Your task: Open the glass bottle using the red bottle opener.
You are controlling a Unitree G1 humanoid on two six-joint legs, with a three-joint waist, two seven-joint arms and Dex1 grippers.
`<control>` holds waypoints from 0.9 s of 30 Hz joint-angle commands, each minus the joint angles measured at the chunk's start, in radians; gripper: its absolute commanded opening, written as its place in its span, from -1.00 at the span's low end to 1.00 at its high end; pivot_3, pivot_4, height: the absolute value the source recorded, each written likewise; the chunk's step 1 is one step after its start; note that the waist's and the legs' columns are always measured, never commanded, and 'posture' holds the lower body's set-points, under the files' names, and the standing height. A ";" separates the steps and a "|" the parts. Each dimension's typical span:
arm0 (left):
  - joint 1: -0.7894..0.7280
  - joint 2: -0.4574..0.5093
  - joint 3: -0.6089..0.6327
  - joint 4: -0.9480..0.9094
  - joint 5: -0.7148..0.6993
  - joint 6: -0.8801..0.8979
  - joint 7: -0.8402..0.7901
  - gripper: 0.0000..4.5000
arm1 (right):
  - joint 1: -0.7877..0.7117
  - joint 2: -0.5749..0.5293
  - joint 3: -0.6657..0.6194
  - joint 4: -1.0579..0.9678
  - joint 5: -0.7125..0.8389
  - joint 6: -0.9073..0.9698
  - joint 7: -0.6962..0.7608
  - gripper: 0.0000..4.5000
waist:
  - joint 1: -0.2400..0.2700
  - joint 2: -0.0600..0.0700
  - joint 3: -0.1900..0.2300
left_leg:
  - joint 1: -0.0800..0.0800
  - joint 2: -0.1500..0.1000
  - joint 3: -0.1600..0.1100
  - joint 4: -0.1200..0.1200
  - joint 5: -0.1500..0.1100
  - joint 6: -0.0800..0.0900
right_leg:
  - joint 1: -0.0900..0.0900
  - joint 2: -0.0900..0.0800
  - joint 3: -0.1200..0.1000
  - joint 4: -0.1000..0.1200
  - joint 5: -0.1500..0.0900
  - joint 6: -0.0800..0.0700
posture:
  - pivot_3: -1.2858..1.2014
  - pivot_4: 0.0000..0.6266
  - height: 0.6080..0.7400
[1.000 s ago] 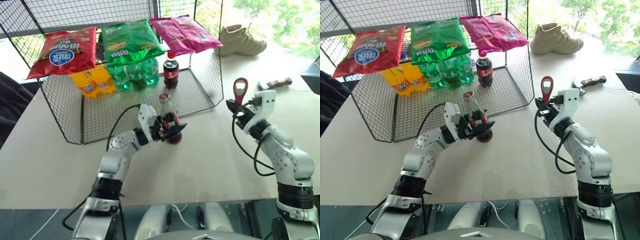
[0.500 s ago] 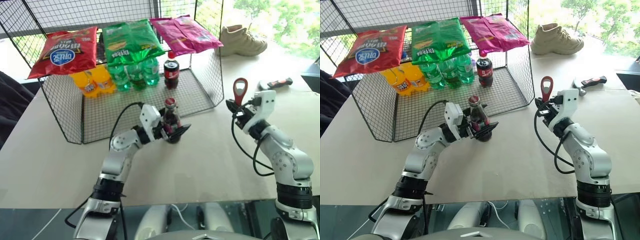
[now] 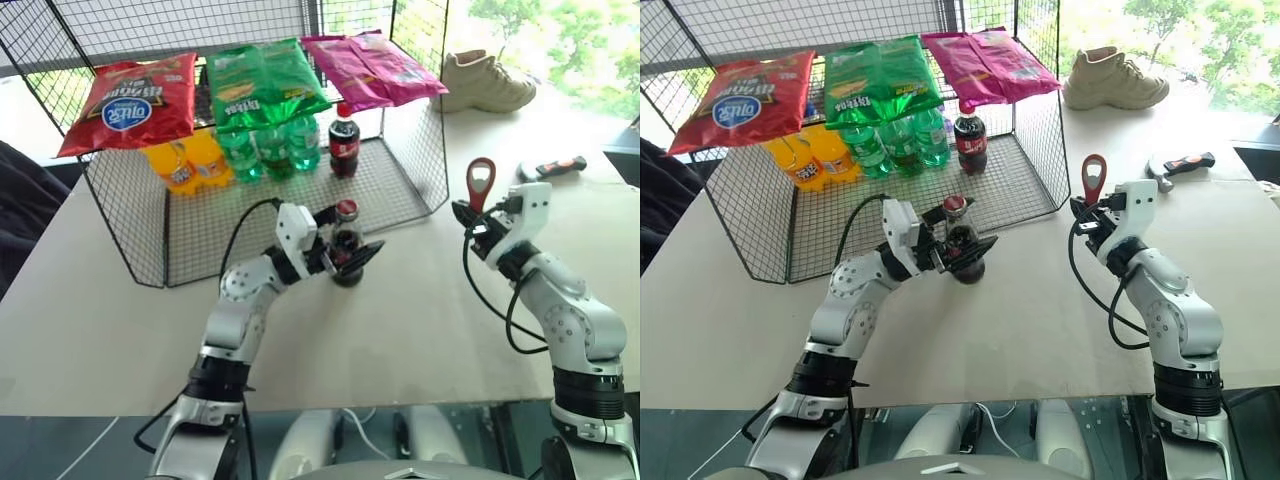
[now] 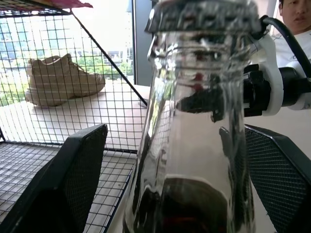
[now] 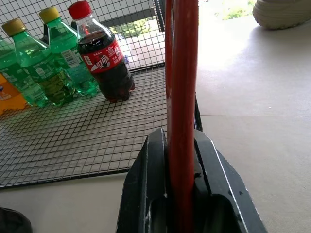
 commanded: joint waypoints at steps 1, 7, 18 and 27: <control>-0.017 -0.003 0.013 -0.042 -0.016 -0.022 0.001 0.96 | -0.012 0.002 -0.006 -0.019 -0.001 -0.023 0.002 -1.00 | 0.000 0.000 0.000 | 0.000 0.000 0.000 0.000 0.000 0.000 | 0.000 0.000 0.000 0.000 0.000 0.000 | 0.03 -0.52 1.00; -0.006 -0.001 0.012 -0.043 -0.023 -0.019 -0.004 0.96 | -0.016 0.001 -0.002 -0.016 -0.005 -0.023 0.006 -1.00 | 0.000 0.000 0.000 | 0.000 0.000 0.000 0.000 0.000 0.000 | 0.000 0.000 0.000 0.000 0.000 0.000 | 0.03 -0.52 1.00; 0.002 0.000 0.011 -0.049 -0.040 -0.015 -0.020 0.44 | -0.014 0.011 0.014 -0.016 -0.015 -0.025 0.012 -1.00 | 0.000 0.000 0.000 | 0.000 0.000 0.000 0.000 0.000 0.000 | 0.000 0.000 0.000 0.000 0.000 0.000 | 0.03 -0.52 1.00; 0.003 0.007 0.009 -0.049 -0.038 -0.006 -0.020 0.44 | -0.015 0.002 0.039 -0.026 -0.032 -0.023 0.027 -1.00 | 0.000 0.000 0.000 | 0.000 0.000 0.000 0.000 0.000 0.000 | 0.000 0.000 0.000 0.000 0.000 0.000 | 0.03 -0.52 1.00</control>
